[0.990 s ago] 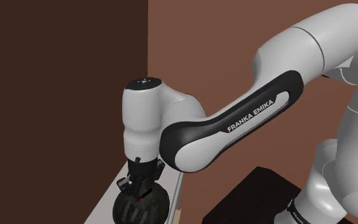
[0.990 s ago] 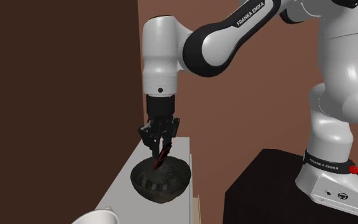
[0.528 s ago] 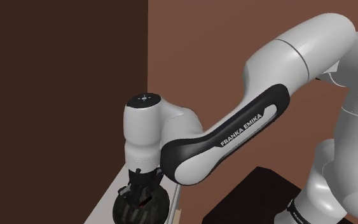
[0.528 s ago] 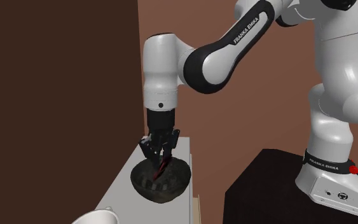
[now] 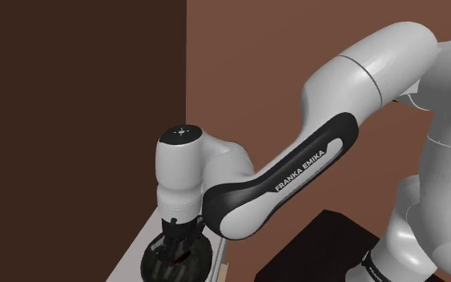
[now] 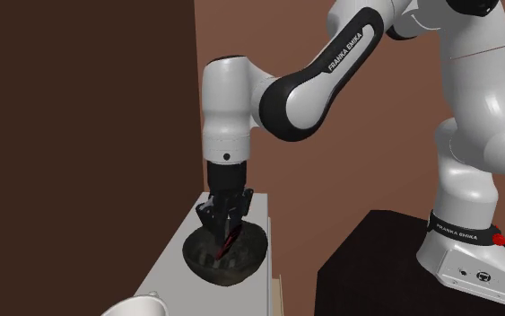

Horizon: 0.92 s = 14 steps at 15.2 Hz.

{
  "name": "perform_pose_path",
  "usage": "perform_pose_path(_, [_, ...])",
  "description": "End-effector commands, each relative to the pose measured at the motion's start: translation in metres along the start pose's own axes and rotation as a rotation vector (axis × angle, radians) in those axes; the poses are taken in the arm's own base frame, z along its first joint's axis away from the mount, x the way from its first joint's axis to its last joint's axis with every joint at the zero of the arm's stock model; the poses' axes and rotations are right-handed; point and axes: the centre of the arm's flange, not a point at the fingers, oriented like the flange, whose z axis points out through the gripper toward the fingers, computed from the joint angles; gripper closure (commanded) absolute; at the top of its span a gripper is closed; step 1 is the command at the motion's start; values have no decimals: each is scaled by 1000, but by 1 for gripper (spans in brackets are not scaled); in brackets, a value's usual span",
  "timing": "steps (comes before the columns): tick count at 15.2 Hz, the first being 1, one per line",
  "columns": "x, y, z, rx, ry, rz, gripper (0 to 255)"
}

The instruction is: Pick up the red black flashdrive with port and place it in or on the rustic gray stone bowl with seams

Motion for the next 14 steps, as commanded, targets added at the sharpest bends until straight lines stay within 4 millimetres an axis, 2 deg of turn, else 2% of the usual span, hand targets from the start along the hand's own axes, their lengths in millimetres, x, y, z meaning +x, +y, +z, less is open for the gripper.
perform_pose_path(1, [0, 1, 2, -2, -2, 1, 255])
perform_pose_path(2, [0, 1, 2, -2, -2, 1, 255])
perform_pose_path(3, [0, 1, 2, -2, -2, 1, 0])
perform_pose_path(8, [0, 1, 2, -2, -2, 1, 0])
perform_pose_path(12, [0, 1, -48, -2, -2, 1, 0])
perform_pose_path(14, [0, 1, -48, -2, -2, 1, 0])
